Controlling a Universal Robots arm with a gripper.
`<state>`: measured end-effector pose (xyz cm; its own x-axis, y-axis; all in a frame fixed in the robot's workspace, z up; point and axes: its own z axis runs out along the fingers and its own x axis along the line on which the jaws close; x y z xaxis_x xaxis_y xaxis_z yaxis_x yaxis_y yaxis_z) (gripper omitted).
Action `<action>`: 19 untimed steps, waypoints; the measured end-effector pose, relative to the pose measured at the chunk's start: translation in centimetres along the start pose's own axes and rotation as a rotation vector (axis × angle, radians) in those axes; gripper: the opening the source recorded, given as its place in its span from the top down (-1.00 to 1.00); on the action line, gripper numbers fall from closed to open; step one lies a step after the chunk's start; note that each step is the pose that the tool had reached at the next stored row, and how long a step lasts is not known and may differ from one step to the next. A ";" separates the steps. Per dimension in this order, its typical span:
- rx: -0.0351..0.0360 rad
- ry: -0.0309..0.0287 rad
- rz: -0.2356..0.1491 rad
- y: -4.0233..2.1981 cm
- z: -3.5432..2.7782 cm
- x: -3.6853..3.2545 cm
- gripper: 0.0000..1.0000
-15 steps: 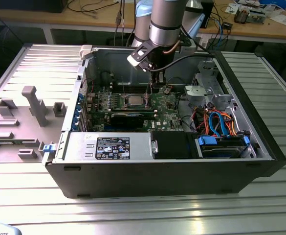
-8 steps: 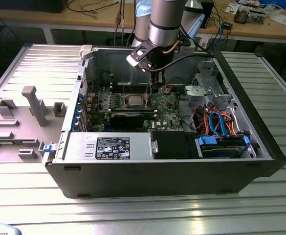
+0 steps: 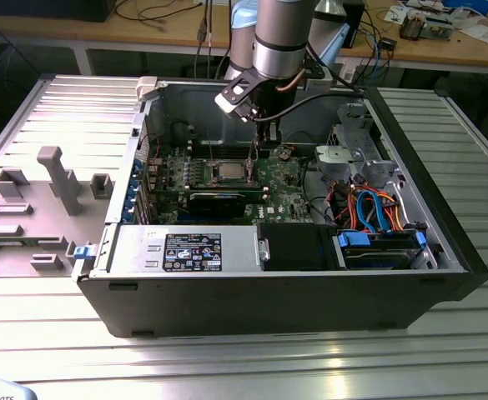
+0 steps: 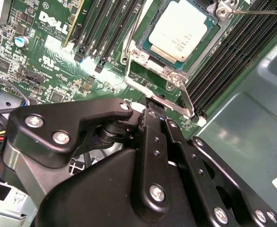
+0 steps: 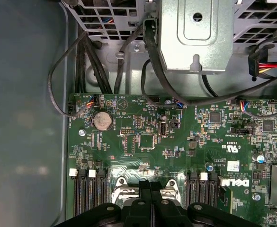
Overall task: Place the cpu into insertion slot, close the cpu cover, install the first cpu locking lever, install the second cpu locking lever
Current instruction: 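Close the cpu cover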
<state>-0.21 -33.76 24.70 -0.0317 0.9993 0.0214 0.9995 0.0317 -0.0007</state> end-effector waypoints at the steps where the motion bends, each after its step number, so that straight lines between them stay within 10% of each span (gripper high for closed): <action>1: 0.0001 0.0002 0.000 0.00 0.05 0.00 0.79; 19: 0.0054 0.0089 0.000 -0.08 0.62 -0.02 0.79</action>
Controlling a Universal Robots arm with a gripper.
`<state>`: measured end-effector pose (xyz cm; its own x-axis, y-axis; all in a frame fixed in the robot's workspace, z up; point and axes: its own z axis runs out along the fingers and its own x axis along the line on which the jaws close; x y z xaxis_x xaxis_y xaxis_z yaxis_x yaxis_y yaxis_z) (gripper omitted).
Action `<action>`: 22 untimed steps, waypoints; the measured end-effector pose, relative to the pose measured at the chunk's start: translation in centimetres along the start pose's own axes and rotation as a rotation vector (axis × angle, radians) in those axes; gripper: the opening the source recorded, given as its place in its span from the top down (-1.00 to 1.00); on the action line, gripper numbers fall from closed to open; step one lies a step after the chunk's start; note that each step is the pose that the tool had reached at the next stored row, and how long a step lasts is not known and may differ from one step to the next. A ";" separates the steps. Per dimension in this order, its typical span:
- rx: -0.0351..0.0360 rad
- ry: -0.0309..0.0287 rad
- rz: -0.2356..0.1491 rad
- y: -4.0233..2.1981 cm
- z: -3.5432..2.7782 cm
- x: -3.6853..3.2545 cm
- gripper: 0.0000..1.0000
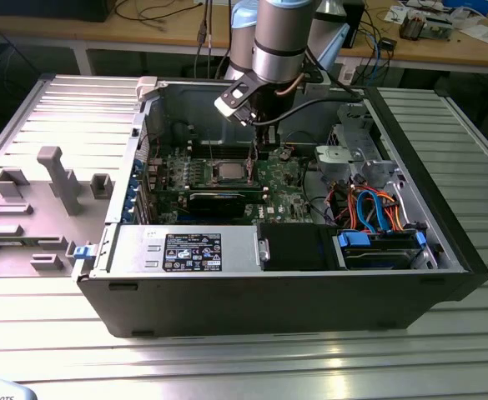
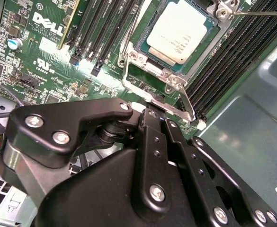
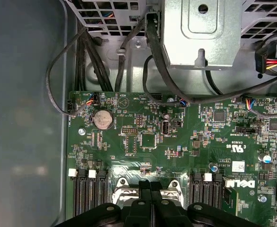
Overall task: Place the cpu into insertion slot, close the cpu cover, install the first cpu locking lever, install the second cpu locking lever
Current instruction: 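Close the cpu cover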
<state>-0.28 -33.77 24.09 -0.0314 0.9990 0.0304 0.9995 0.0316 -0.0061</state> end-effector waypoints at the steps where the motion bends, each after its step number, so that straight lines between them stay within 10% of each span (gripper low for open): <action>1: -0.0001 0.0009 0.000 -0.01 0.00 0.00 0.79; 22: -0.0004 0.0111 0.000 -0.51 0.20 0.01 0.79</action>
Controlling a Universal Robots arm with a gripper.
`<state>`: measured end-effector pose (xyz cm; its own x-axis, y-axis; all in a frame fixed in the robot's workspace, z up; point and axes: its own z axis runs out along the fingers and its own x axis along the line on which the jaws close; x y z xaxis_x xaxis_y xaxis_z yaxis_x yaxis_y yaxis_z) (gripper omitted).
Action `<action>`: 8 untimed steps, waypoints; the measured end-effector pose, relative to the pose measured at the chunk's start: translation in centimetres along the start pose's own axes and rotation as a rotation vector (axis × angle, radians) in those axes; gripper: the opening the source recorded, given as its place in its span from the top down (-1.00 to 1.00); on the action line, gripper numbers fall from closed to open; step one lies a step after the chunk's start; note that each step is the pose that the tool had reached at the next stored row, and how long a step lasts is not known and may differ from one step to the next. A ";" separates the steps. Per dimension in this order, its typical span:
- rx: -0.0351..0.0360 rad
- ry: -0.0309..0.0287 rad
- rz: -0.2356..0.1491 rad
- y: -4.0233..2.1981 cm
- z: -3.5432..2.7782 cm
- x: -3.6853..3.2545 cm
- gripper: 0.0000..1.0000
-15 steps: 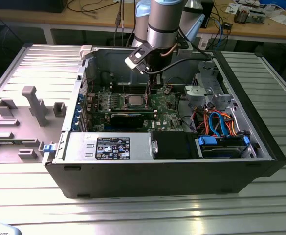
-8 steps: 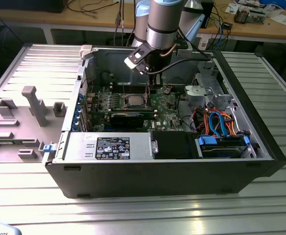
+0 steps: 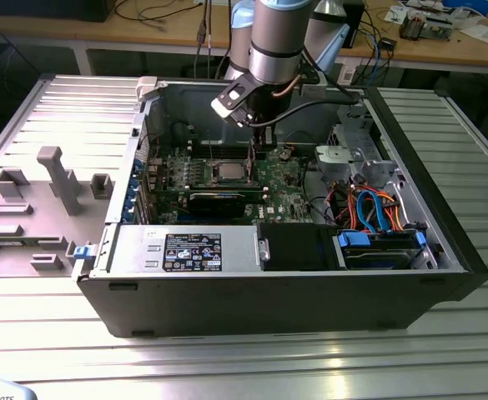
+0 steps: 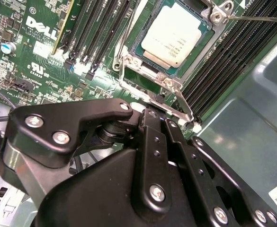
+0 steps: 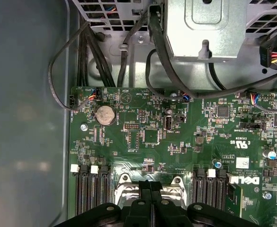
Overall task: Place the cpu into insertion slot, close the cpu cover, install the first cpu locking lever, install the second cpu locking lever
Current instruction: 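Close the cpu cover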
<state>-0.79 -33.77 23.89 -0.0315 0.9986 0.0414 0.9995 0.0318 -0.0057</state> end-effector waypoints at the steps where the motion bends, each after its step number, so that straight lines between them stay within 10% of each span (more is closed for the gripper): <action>1: 0.0000 0.0000 0.000 -0.03 0.00 0.00 0.79; 8: 0.0000 0.0001 0.000 -0.30 0.04 0.01 0.79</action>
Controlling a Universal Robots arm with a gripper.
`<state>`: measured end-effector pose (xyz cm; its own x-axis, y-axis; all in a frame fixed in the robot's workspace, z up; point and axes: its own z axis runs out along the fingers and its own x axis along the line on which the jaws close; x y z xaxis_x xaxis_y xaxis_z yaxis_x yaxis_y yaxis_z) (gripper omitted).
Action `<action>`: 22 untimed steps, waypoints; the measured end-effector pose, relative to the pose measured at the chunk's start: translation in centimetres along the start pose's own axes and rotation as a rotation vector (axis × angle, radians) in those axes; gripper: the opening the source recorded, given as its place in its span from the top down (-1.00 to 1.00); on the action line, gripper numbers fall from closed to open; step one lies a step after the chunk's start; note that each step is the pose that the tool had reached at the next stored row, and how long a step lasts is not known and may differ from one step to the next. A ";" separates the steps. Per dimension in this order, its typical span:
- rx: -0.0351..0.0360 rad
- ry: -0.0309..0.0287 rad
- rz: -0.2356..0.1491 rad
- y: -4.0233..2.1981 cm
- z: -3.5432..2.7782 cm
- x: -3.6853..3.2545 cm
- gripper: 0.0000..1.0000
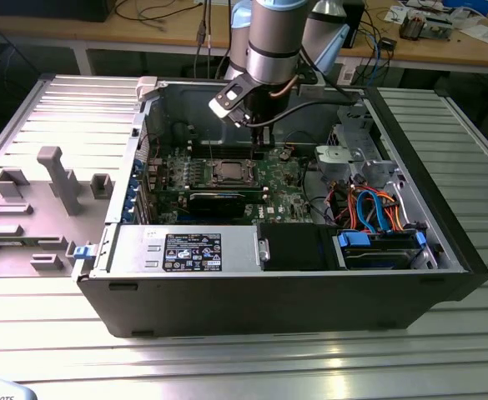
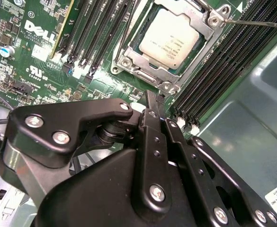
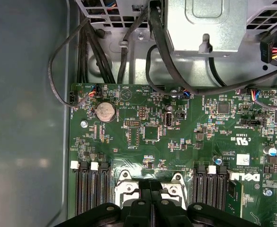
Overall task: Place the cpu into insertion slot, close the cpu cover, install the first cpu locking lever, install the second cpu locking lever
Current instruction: 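Close the cpu cover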
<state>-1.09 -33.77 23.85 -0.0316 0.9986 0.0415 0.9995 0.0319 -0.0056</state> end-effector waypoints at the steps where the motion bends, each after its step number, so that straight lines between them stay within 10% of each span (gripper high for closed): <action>1: 0.0001 -0.0001 0.000 -0.03 0.00 0.00 0.79; 13: -0.0001 0.0004 0.000 -0.48 0.06 0.01 0.79; 22: 0.0000 0.0005 0.000 -2.97 0.76 0.06 0.79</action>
<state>-4.07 -33.77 23.11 -0.0315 0.9986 0.0420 0.9995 0.0318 -0.0056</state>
